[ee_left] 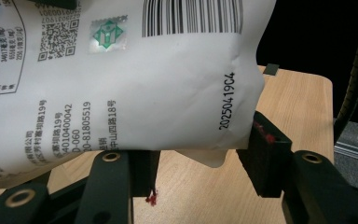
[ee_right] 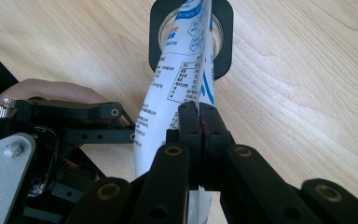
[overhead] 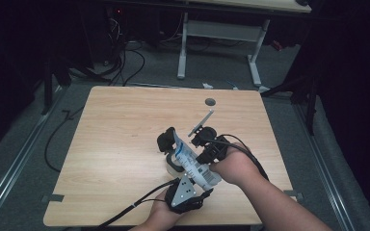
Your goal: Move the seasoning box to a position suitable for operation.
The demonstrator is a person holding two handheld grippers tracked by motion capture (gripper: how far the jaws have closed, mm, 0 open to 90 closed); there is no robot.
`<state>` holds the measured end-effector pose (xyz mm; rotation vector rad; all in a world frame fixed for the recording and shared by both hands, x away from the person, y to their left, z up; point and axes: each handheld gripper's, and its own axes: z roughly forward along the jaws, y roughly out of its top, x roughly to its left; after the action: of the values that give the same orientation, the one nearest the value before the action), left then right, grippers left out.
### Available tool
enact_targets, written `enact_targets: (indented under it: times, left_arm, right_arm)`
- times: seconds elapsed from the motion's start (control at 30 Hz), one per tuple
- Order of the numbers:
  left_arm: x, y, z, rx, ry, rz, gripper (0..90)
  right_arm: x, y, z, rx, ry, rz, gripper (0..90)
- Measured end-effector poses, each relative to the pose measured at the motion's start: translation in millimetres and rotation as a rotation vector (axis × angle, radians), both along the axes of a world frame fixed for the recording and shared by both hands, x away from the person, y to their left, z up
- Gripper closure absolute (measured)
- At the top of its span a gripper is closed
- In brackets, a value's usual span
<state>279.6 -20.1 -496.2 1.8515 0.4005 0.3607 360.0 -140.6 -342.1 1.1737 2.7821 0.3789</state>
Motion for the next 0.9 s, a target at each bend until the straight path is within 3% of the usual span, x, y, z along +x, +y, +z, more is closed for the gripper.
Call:
enact_targets:
  times: [0.9]
  left_arm:
    - [0.8, -0.6, 2.6, -0.004, -0.006, 0.002, 52.0]
  right_arm:
    - [1.0, 0.1, 3.1, 0.0, 0.002, 0.013, 89.8]
